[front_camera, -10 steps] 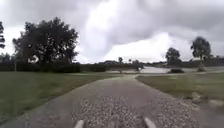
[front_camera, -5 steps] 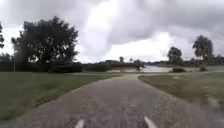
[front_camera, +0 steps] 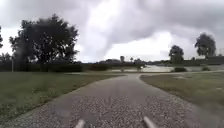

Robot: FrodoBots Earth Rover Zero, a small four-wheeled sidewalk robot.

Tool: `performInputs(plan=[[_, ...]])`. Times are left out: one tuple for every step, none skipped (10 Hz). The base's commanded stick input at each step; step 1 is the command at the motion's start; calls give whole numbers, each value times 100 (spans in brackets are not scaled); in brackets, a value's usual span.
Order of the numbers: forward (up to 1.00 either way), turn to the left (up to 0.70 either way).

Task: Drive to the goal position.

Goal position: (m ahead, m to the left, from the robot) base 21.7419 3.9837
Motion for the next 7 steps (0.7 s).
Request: performInputs(plan=[[70, 0], [70, 0], [70, 0], [70, 0], [70, 0], [70, 0], [70, 0]])
